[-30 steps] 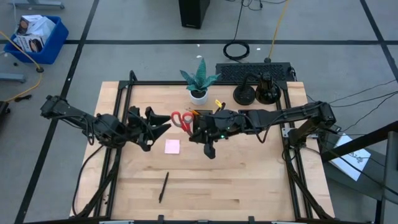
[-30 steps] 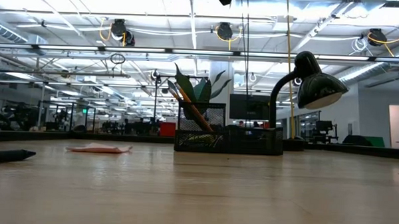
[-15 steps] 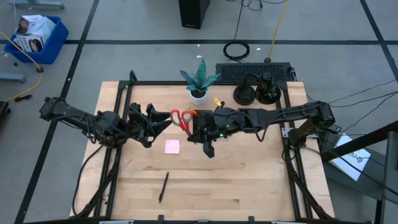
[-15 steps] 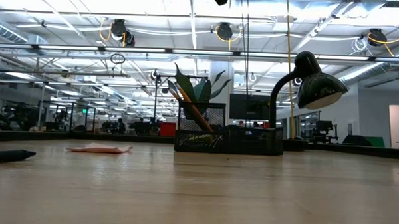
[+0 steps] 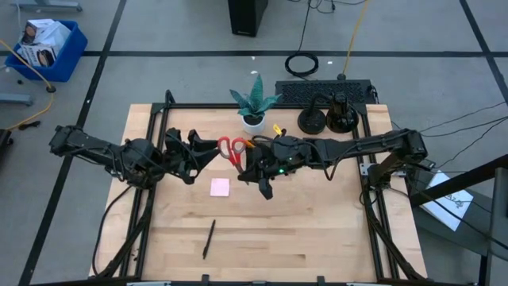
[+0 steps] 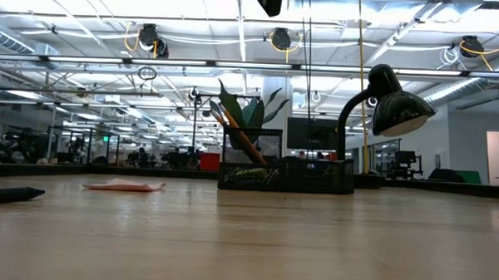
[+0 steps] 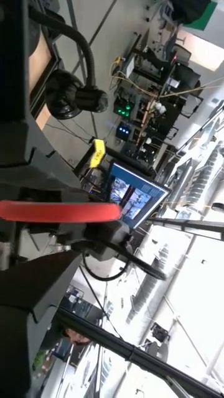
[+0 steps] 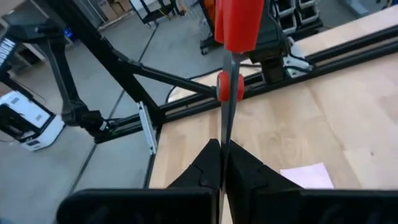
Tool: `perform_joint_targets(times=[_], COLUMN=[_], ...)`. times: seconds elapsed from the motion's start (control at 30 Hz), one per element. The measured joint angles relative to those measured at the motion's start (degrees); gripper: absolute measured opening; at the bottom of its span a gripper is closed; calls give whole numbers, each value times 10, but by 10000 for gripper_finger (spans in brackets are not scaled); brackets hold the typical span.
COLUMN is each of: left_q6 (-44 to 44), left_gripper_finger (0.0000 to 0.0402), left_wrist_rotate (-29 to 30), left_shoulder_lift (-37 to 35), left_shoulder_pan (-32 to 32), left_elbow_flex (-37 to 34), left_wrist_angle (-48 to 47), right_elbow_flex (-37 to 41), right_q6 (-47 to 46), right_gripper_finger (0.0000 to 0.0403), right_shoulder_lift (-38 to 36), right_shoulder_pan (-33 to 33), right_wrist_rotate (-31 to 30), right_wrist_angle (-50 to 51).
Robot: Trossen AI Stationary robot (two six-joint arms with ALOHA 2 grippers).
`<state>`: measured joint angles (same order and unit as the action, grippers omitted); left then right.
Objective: Pick and place office supplies into organizer
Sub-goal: Put the red scissors into the black desk organizer
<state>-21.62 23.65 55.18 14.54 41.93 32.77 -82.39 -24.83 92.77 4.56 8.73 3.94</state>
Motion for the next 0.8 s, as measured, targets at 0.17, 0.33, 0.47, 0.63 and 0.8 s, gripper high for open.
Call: perform_joint_targets(times=[0.17, 0.33, 0.47, 0.63, 0.8], left_q6=[-10, -10, -30, -56, -47], left_gripper_finger=[145, 127, 125, 124, 121], left_wrist_rotate=[-1, 3, -8, -12, -9], left_shoulder_lift=[0, 4, 16, 38, 42], left_shoulder_pan=[0, -2, -12, -17, -18], left_elbow_flex=[0, 0, 0, 0, 0], left_wrist_angle=[0, 2, 4, 10, 48], right_elbow_flex=[4, 4, 4, 4, 4], right_q6=[-24, -24, -34, -36, -35], right_gripper_finger=[0, 0, 0, 0, 0], right_shoulder_lift=[0, 1, 0, 0, 0], right_shoulder_pan=[-1, -3, -5, -5, -4], right_wrist_rotate=[6, 23, 35, 34, 34], right_wrist_angle=[-12, -23, -35, -33, -32])
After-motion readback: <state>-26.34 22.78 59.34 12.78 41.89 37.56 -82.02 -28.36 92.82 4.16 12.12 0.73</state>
